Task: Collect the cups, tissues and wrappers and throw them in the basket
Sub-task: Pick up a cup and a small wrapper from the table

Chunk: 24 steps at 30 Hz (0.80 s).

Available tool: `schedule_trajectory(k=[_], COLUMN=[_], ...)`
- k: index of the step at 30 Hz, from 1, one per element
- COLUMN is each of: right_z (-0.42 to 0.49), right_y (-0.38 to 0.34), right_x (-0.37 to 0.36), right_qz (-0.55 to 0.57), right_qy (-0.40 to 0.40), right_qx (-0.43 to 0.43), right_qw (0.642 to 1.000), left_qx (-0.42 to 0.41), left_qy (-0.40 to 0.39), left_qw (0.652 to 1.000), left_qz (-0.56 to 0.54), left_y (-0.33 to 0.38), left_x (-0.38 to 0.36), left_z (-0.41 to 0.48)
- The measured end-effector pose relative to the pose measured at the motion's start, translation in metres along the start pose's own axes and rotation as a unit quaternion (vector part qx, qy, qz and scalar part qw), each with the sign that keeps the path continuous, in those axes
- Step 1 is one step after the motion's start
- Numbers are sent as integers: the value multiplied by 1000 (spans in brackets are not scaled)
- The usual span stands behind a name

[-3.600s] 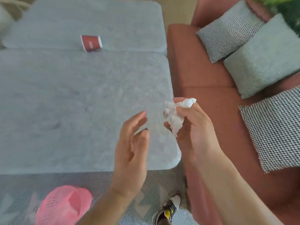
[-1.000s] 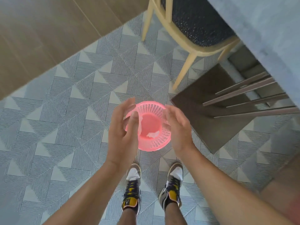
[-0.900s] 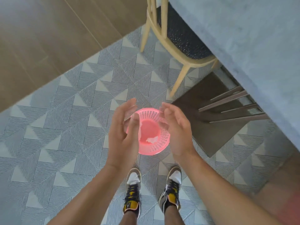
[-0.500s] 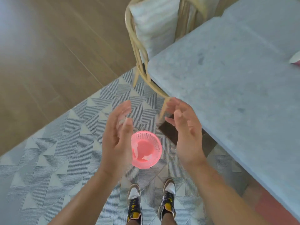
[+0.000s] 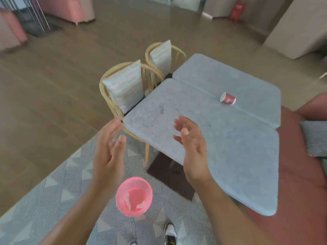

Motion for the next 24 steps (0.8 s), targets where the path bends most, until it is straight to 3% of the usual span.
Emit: schedule_trajectory(k=[9,24], right_z=[-19,27], right_y=[-61,-36], right_x=[52,154], right_qz=[-4,-38], right_qy=[84,130], right_qx=[54,55], right_qw=[995,989], left_qx=[-52,-47], left_qy=[-86,-136], left_qw=[995,990], left_qz=[-14,1], left_y=[60,39], left_x=[-49,-147], left_z=[24,93])
Point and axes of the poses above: each hand's wrist, its own z-axis towards the middle knuckle, its own x-axis out of the back of the hand, y = z × x, the point moved 7 cm from there along z, towards the middle knuckle, and after that the axes turned 12 degrees about -y, right-handed, at the moved point
